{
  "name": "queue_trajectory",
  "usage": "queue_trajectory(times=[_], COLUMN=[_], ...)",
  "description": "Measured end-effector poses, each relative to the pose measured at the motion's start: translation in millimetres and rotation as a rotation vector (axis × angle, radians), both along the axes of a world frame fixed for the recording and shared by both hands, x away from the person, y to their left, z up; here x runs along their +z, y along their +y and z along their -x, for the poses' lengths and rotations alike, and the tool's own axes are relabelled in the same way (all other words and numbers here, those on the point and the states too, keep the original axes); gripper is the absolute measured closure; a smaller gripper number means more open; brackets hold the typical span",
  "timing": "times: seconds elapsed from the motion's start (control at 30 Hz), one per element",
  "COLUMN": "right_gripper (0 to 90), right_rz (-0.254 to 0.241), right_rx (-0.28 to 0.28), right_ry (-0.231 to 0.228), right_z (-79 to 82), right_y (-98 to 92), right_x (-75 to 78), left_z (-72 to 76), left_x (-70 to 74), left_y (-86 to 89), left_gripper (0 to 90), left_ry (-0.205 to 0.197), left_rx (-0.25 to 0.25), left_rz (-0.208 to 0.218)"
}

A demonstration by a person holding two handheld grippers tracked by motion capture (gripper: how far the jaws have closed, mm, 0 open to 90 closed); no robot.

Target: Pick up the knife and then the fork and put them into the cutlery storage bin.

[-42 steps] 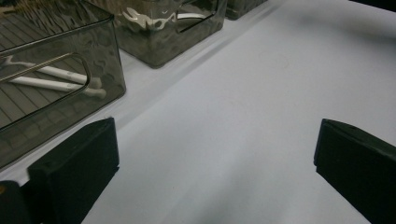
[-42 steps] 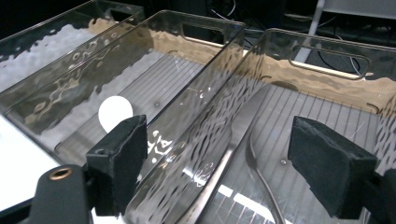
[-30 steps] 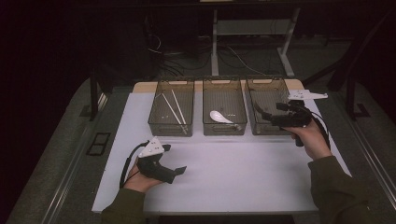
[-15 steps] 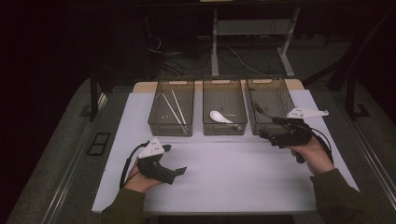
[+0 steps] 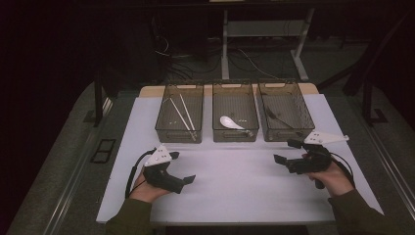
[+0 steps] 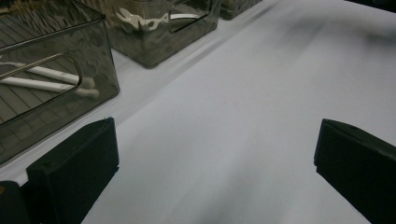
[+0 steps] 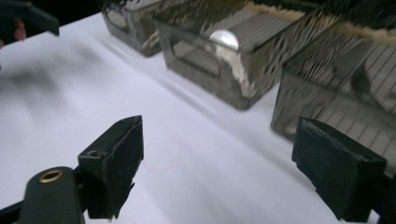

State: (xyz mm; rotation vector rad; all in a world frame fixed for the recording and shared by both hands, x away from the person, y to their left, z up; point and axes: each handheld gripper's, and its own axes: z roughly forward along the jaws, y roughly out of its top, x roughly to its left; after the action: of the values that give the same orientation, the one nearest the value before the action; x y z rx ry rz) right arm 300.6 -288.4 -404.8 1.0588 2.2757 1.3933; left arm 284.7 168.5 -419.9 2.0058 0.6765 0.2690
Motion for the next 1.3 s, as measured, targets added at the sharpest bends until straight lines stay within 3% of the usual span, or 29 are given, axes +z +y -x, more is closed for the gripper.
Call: queue_trajectory(times=[0.37, 0.53, 0.6, 1.3], right_gripper=[13.3, 13.2, 12.3, 12.2], right_rz=[0.03, 0.012, 0.031, 0.018], right_rx=[0.013, 0.017, 0.013, 0.003], right_ry=[0.03, 0.046, 0.037, 0.039], right_z=[23.4, 32.5, 35.6, 38.2], right_y=[-7.1, -11.4, -12.5, -17.9], right_x=[-17.8, -22.6, -24.3, -26.2], left_z=[1.2, 1.9, 1.8, 2.2], left_x=[0.6, 0.9, 0.8, 0.5], left_y=[1.2, 1.0, 1.2, 1.0], left_gripper=[0.0, 0.0, 0.0, 0.0], left_ry=[-0.002, -0.004, -0.002, -0.003], left_rx=[-0.007, -0.005, -0.005, -0.008], left_rz=[0.006, 0.012, 0.013, 0.014])
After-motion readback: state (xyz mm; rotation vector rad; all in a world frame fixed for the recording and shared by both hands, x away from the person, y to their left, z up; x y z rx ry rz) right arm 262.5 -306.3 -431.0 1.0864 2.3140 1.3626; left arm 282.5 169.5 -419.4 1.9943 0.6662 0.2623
